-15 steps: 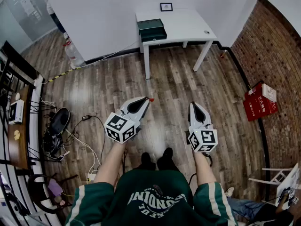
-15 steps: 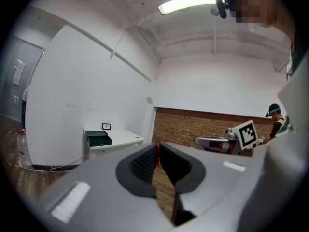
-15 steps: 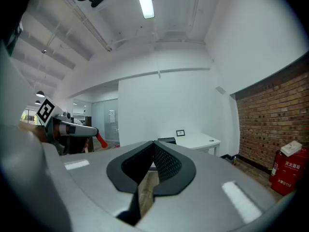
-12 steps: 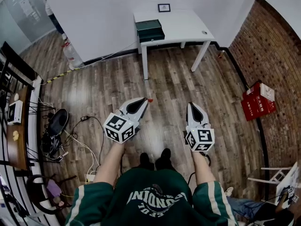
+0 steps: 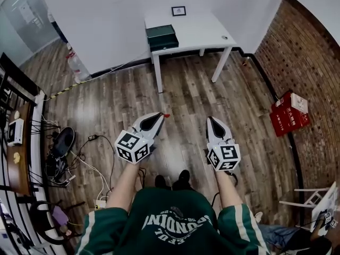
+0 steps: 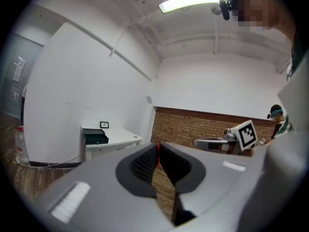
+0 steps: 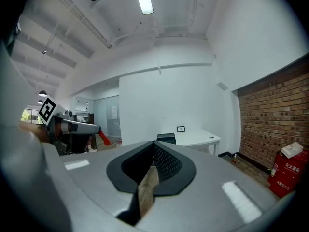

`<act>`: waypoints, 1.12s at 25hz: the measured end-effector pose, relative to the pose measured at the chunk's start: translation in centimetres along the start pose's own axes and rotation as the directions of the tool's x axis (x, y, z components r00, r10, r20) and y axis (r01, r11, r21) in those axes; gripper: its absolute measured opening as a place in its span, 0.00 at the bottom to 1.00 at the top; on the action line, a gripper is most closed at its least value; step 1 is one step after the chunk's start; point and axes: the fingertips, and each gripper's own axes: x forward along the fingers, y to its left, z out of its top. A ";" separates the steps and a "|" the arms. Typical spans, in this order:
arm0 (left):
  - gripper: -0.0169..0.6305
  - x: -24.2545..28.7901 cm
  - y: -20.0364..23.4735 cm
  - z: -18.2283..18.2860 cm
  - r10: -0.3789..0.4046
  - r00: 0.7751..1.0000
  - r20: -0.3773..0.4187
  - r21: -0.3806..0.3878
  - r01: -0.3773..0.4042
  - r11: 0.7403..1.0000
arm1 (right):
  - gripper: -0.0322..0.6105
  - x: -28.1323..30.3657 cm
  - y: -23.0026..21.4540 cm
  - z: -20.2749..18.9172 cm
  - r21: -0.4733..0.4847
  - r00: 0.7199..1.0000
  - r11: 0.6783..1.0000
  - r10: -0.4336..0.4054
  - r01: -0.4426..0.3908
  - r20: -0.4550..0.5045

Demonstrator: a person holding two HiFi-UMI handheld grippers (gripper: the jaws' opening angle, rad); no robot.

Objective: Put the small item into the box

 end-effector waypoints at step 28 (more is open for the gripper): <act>0.13 10.4 4.1 -0.2 0.085 0.996 -0.006 -0.044 -0.085 0.995 | 0.05 8.7 -7.4 -1.5 0.024 0.988 0.990 0.139 -0.138 -0.061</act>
